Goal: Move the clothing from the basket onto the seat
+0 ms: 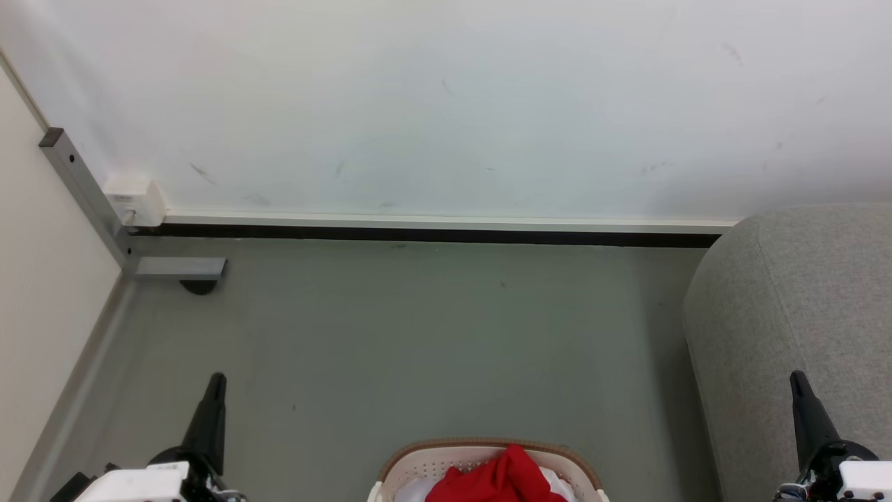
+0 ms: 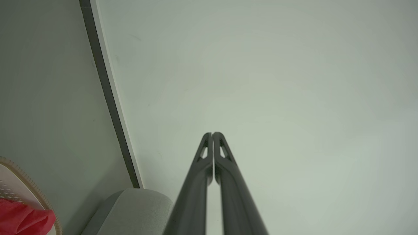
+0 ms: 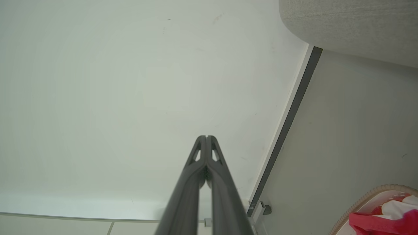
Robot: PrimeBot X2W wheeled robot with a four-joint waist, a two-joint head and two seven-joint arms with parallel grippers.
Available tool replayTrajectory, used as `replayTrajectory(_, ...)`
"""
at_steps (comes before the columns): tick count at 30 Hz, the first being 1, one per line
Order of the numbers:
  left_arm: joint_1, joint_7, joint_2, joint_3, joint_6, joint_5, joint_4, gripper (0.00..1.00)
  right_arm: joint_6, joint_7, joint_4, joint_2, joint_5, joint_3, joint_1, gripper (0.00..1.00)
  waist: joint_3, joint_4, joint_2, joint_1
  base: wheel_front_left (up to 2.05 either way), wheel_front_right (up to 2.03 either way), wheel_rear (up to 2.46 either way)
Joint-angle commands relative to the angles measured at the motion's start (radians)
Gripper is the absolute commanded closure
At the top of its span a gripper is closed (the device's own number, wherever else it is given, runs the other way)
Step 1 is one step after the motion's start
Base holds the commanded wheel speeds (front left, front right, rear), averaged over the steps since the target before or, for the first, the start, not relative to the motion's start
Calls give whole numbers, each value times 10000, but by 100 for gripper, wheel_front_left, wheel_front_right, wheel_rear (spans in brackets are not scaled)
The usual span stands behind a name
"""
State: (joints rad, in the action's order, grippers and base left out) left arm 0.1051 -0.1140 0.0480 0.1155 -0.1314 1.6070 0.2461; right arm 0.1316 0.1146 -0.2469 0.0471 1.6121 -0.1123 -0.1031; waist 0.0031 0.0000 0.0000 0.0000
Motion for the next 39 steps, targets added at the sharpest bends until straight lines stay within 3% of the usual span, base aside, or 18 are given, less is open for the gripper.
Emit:
replayTrajectory(1,80,-29,25,10,-12,116,-29,100,-19,21,45,66,17,-31,-129,100,0,0,0,0,0,0,0)
replayTrajectory(35,80,-29,25,9,-12,116,-29,100,-19,21,45,66,17,-32,-129,100,0,0,0,0,0,0,0)
replayTrajectory(36,0,4,0,0,0,1,3,0,2,-6,-3,0,0,2,1,0,0,0,0,0,0,0,0)
replayTrajectory(39,-54,123,-12,-96,0,4,46,0,2,-122,-5,-20,-36,48,85,0,-1,1,0,0,0,0,0)
